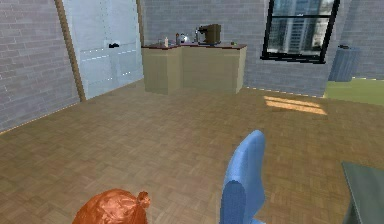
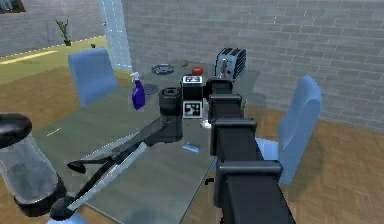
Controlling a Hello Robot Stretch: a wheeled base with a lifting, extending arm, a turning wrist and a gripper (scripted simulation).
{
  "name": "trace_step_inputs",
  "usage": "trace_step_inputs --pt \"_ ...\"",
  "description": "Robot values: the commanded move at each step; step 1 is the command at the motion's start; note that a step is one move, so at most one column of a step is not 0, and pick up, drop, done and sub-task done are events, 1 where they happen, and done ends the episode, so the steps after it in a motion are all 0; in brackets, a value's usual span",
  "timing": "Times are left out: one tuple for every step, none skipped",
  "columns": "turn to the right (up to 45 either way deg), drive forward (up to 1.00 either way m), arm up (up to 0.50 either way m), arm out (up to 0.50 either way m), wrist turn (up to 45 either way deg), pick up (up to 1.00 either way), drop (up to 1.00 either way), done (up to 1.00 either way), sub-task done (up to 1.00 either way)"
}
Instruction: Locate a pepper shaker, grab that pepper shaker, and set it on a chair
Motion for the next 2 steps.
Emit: trace_step_inputs --pt "0.0 0.0 0.0 0.0 -24.0 0.0 0.0 0.0 0.0" --pt "0.0 0.0 0.0 -0.2 0.0 0.0 0.0 0.0 0.0"
